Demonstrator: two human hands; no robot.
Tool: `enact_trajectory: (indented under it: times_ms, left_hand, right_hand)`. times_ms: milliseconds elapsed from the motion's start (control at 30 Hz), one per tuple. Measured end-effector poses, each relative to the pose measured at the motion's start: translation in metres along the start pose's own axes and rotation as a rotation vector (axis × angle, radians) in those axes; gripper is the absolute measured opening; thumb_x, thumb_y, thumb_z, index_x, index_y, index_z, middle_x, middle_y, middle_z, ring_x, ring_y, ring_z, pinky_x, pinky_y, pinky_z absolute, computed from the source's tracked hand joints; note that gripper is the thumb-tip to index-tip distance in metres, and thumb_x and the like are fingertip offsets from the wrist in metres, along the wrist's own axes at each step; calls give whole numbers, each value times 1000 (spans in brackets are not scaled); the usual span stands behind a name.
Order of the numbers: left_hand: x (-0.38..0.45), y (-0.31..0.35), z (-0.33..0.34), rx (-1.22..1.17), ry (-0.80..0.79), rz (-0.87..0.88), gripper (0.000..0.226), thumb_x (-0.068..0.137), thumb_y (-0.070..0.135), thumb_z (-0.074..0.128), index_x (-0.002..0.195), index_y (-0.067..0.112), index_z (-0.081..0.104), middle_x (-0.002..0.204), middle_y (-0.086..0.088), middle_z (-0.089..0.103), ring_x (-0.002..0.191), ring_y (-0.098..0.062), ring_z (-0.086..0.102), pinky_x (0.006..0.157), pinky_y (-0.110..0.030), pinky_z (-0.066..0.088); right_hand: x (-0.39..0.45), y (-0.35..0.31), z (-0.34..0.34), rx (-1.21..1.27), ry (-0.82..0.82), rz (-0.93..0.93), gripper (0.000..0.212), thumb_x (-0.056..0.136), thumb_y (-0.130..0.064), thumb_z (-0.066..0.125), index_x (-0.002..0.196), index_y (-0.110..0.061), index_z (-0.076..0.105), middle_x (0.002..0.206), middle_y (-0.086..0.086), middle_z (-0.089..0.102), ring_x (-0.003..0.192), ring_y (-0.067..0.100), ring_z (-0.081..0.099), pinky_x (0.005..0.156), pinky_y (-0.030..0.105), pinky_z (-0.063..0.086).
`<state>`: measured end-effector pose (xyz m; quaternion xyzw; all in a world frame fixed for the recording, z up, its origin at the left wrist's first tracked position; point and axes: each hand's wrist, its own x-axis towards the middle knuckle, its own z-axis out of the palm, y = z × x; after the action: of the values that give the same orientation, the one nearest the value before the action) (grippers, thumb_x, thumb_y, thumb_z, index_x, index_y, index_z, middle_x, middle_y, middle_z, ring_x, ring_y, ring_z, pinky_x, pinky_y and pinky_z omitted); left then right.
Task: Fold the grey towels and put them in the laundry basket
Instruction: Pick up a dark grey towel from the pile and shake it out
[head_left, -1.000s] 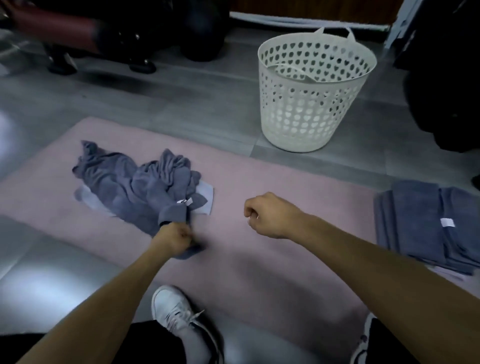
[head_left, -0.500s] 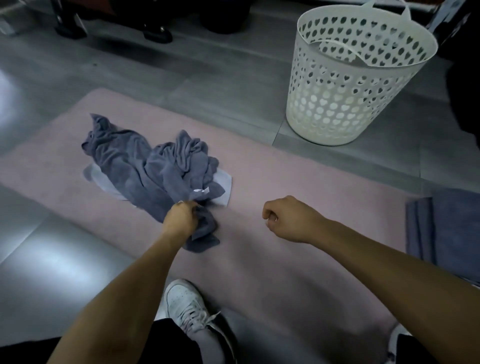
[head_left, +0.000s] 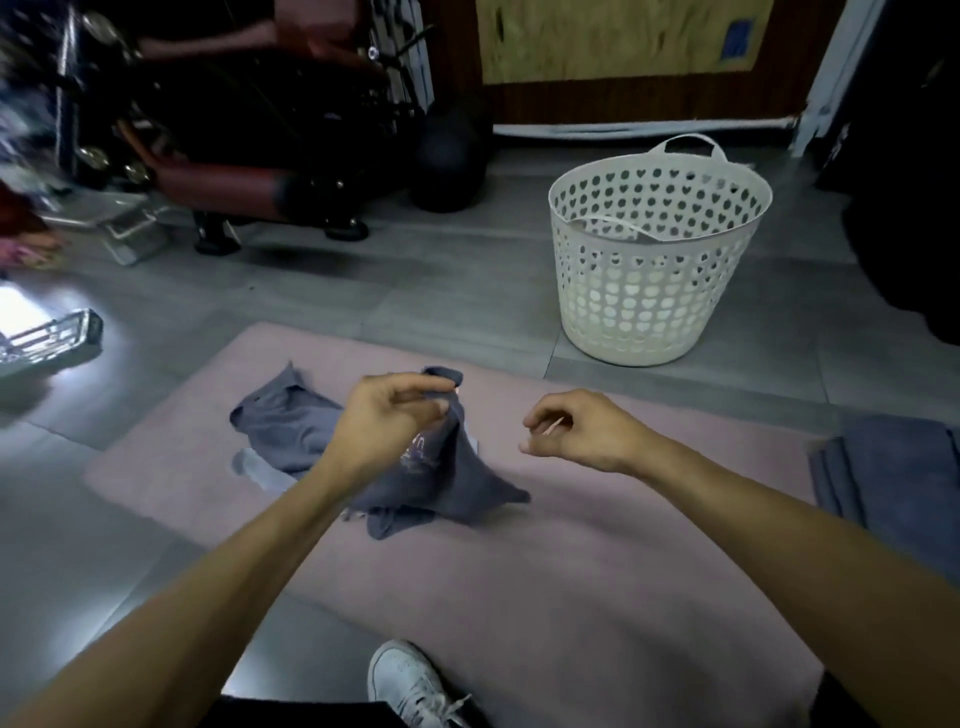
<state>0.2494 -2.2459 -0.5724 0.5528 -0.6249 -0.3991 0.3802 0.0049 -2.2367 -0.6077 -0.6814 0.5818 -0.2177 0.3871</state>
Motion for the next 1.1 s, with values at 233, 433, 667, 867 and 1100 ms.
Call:
enact_trajectory:
  times_ms: [233,433,667,867,1100]
  left_hand:
    - [-18,66,37,-352,-8,-38,21,82,-3,70,90,16,75,80,-9,75,72,-17,70,77,-26,59]
    - [-16,78,54,-430,27,-115,22,81,-4,71,101,6,74,83,-14,74,75,-21,70,79,-26,59]
    - [-17,103,81,-560,-37,-62,20,82,-4,69,94,10,74,86,-10,74,79,-17,70,77,-22,57]
    - [-12,103,89,-538,-20,-55,17,84,-4,67,93,9,73,73,-4,73,68,-12,68,72,-19,57]
    - [11,66,106,170,-340,164,54,68,20,74,120,24,60,106,7,69,100,-13,66,85,-25,52]
  right_hand:
    - [-25,5,-15,-112,17,-8,17,84,-25,71,100,-22,74,102,-11,70,95,8,63,84,24,49]
    - [-44,12,-54,93,193,26,13,93,-15,59,82,-20,63,97,-1,72,96,12,66,87,29,51]
    - [-58,9,-47,174,85,-41,31,77,-29,80,105,-18,72,98,-11,71,87,1,64,82,20,50]
    - [-50,5,-47,115,303,-52,15,88,-9,61,74,-7,63,66,-3,57,64,10,50,67,29,41]
    - [-75,-8,-88,322,564,-81,20,95,-11,52,81,-21,63,68,-6,59,63,6,50,62,21,42]
